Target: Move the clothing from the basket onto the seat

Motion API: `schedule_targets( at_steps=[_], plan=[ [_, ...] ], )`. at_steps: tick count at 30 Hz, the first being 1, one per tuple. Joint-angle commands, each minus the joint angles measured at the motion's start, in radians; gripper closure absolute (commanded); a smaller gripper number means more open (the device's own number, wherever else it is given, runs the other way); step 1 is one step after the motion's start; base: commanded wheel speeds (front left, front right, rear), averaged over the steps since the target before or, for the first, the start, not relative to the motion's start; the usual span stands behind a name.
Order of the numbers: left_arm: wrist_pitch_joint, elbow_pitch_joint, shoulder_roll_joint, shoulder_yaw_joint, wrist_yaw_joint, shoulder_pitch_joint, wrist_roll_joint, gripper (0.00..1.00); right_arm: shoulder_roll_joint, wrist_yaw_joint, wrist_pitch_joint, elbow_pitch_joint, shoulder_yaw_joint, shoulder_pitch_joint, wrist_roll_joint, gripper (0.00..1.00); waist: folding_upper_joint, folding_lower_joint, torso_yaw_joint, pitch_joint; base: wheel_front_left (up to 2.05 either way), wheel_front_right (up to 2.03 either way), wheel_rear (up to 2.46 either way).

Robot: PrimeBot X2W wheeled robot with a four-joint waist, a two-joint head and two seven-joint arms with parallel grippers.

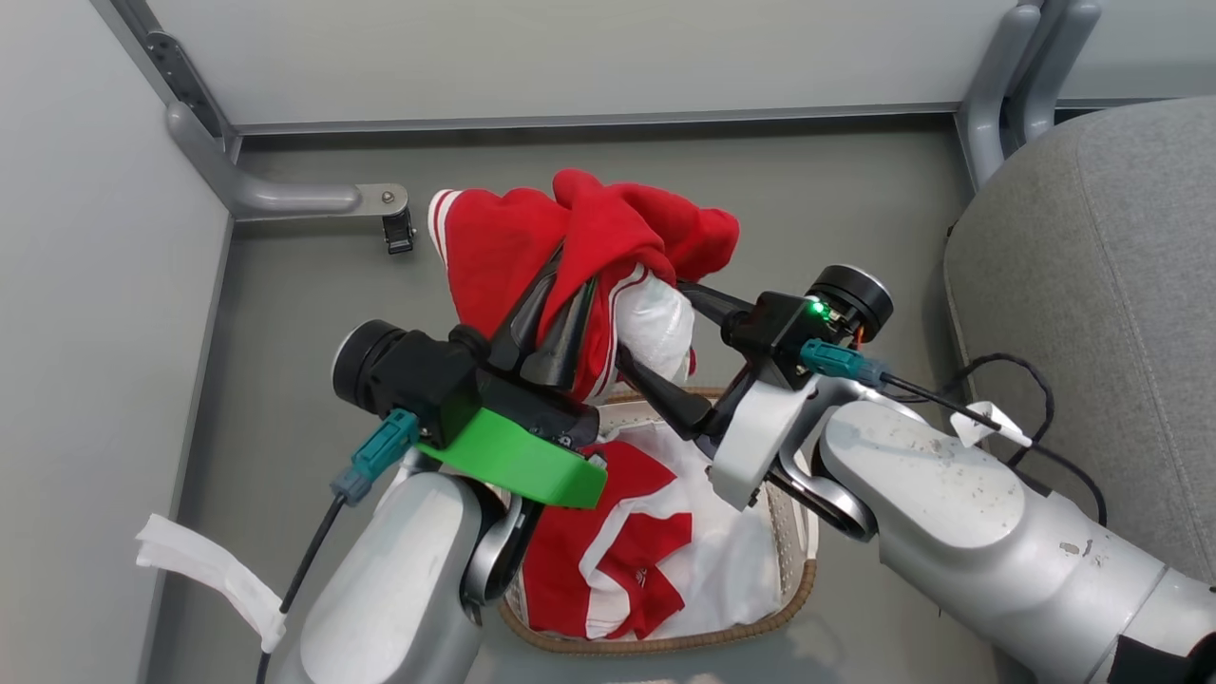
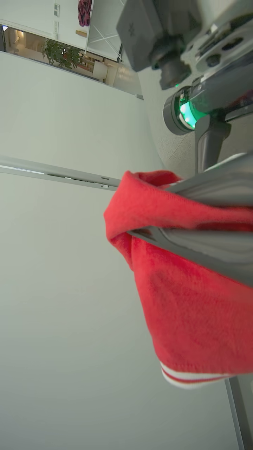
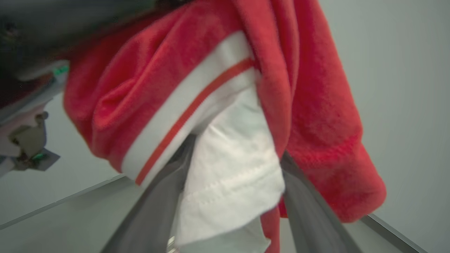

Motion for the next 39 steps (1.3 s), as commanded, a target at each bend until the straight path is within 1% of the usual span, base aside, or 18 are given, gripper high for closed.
schedule_targets(
  at_steps=[1,4,9,13,14,15,16,20,23,24,25,26,32,39],
  plan=[
    [-0.001,-0.005,0.001,-0.004,-0.002,-0.011,-0.009,1.0,-0.004,-0.001,-0.005,0.008,0.015,-0.022,0.011,0.0,0.0,0.0,0.002,-0.001,0.0,0.0,0.0],
    [-0.001,-0.012,0.001,-0.019,-0.002,-0.018,-0.026,1.0,-0.004,-0.001,-0.005,0.029,0.049,-0.05,0.019,0.0,0.0,0.0,0.004,0.002,0.0,0.0,0.0],
    [-0.001,-0.023,0.001,-0.048,-0.002,-0.024,-0.058,1.0,0.018,-0.001,-0.005,0.055,0.084,-0.083,0.034,0.0,0.0,0.0,0.008,0.011,0.0,0.0,0.0],
    [-0.001,-0.022,0.001,-0.063,-0.002,-0.03,-0.08,1.0,0.036,-0.001,-0.005,0.065,0.077,-0.09,0.035,0.0,0.0,0.0,0.016,0.016,0.0,0.0,0.0],
    [-0.001,-0.021,0.001,-0.065,-0.002,-0.032,-0.083,1.0,0.04,-0.001,-0.005,0.065,0.074,-0.087,0.036,0.16,0.0,0.0,0.017,0.017,0.0,0.0,0.0],
    [-0.001,-0.019,0.001,-0.065,-0.002,-0.033,-0.087,1.0,0.044,-0.001,-0.005,0.062,0.065,-0.081,0.042,0.96,0.0,0.0,0.019,0.018,0.0,0.0,0.0],
    [-0.001,-0.017,0.001,-0.064,-0.002,-0.033,-0.088,1.0,0.045,-0.001,-0.005,0.059,0.061,-0.077,0.042,1.0,0.0,0.0,0.02,0.019,0.0,0.0,0.0],
    [-0.001,-0.011,0.001,-0.046,-0.002,-0.033,-0.082,1.0,0.044,-0.001,-0.005,0.048,0.01,-0.052,0.025,1.0,0.0,0.0,0.021,0.023,0.0,0.0,0.0],
    [-0.001,-0.008,0.001,-0.018,-0.002,-0.026,-0.056,1.0,0.04,-0.001,-0.005,0.034,-0.047,-0.018,0.008,1.0,0.0,0.0,0.014,0.025,0.0,0.0,0.0],
    [-0.001,-0.009,0.001,-0.011,-0.002,-0.023,-0.048,0.66,0.039,-0.001,-0.005,0.026,-0.068,-0.007,0.002,1.0,0.0,0.0,0.01,0.024,0.0,0.0,0.0],
    [-0.001,-0.006,0.001,-0.003,-0.002,-0.014,-0.04,0.03,0.038,-0.001,-0.005,0.019,-0.093,0.011,-0.002,1.0,0.0,0.0,0.004,0.022,0.0,0.0,0.0],
    [-0.001,-0.006,0.002,0.003,-0.002,-0.008,-0.032,0.0,0.037,-0.001,-0.005,0.013,-0.111,0.028,-0.008,1.0,0.0,0.0,-0.002,0.019,0.0,0.0,0.0],
    [-0.001,0.014,0.004,0.028,-0.002,0.033,0.021,0.0,0.035,-0.001,-0.005,-0.034,-0.238,0.154,-0.035,1.0,0.0,0.0,-0.067,-0.007,0.0,0.0,0.0],
    [-0.001,0.018,0.017,0.034,-0.002,0.078,0.053,0.0,0.035,-0.001,-0.005,-0.092,-0.391,0.297,-0.072,1.0,0.0,0.0,-0.198,-0.032,0.0,0.0,0.0]
  ],
)
